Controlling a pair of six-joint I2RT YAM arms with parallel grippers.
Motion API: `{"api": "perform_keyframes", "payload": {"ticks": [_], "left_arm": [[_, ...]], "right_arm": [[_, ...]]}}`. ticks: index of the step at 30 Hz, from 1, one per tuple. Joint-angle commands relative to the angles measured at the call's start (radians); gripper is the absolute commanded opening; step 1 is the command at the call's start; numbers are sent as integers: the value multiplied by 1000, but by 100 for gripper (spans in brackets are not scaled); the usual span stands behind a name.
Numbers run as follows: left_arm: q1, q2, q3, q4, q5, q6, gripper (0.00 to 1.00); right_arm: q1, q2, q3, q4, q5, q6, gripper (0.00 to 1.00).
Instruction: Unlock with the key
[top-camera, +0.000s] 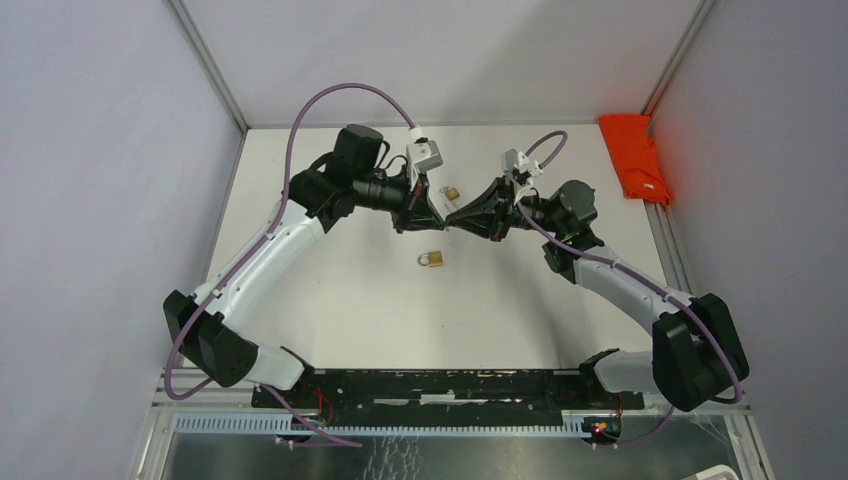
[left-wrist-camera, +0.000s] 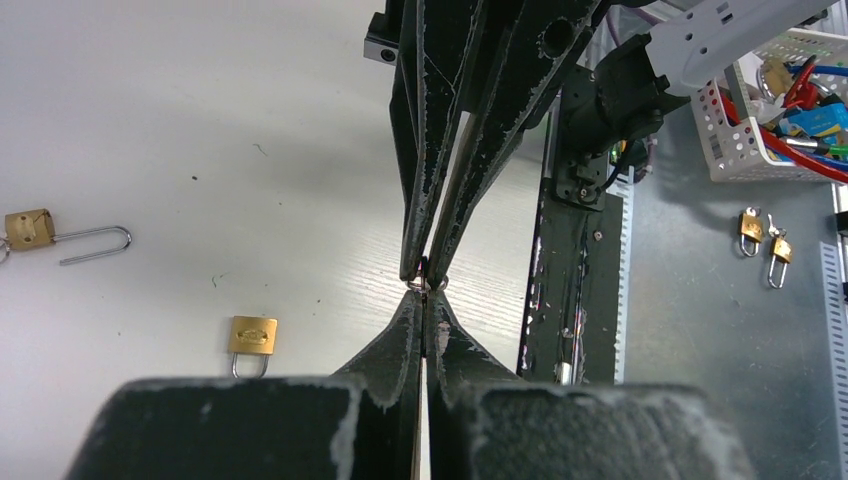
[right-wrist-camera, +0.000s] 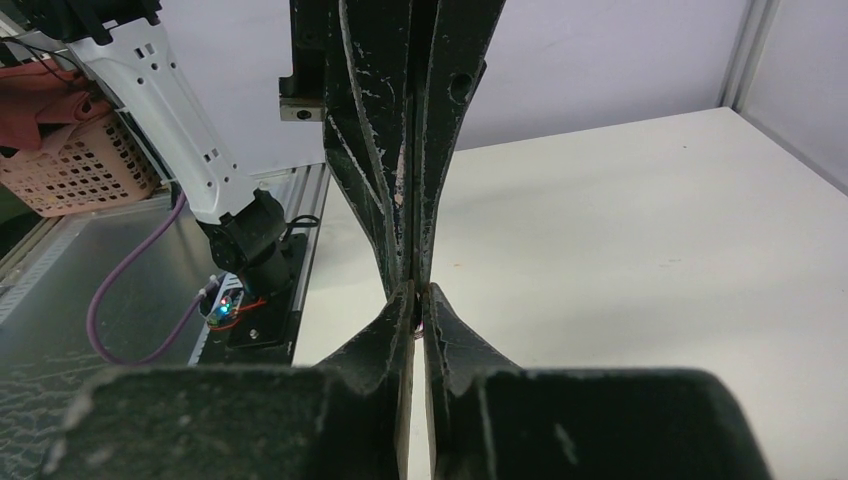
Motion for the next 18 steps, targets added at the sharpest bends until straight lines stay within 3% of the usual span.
{"api": "perform_keyframes", "payload": {"ticks": [1, 9, 18], "left_arm": [[-2, -53, 8, 79, 34, 39, 2], [-4, -59, 0, 88, 31, 39, 2], [-3, -66, -9, 102, 8, 34, 2]], "right_arm": [[20, 27, -25, 49, -79, 52, 11], [28, 71, -56, 242, -127, 208, 1], [29, 49, -61, 231, -104, 201, 0]]}}
